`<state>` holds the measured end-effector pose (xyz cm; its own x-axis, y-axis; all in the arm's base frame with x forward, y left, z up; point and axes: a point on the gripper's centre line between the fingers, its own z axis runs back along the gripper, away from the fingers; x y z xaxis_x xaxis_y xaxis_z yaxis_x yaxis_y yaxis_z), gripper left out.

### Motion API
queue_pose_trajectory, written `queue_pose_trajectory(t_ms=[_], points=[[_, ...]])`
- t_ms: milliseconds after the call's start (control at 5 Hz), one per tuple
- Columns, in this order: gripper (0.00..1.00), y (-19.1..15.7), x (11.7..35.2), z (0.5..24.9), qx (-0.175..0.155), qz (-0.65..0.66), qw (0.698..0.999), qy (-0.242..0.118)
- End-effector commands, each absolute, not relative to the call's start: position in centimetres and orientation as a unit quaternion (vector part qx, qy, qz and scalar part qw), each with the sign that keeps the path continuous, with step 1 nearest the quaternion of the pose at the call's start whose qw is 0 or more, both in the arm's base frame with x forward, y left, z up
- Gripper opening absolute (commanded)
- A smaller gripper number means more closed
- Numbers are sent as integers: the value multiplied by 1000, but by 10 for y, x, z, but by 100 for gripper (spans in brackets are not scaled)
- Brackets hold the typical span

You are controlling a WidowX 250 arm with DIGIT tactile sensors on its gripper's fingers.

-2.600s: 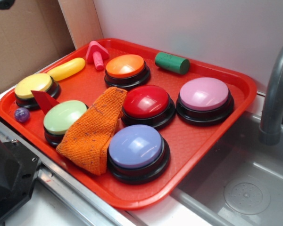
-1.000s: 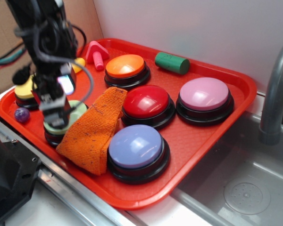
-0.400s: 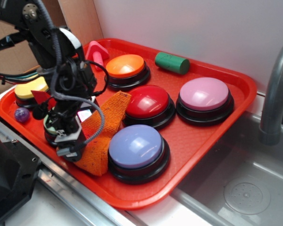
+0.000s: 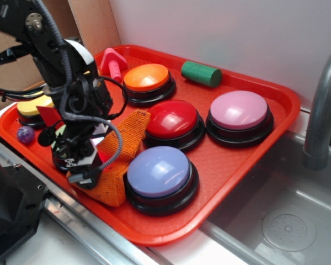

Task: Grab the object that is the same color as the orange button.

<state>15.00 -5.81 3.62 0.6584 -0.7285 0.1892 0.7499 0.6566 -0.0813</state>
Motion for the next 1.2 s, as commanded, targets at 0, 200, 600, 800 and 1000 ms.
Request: queue_pose_trajectory(t_ms=[0,200,600,800,1000], points=[[0,-60,153,39,-72,-406,908,-77],[0,-59,155,48,-73,-374,920,-87],[0,-39,175,106,-26,-195,978,-71],[0,-13,195,154,13,-73,993,-91],[0,14,211,181,58,49,993,-93]])
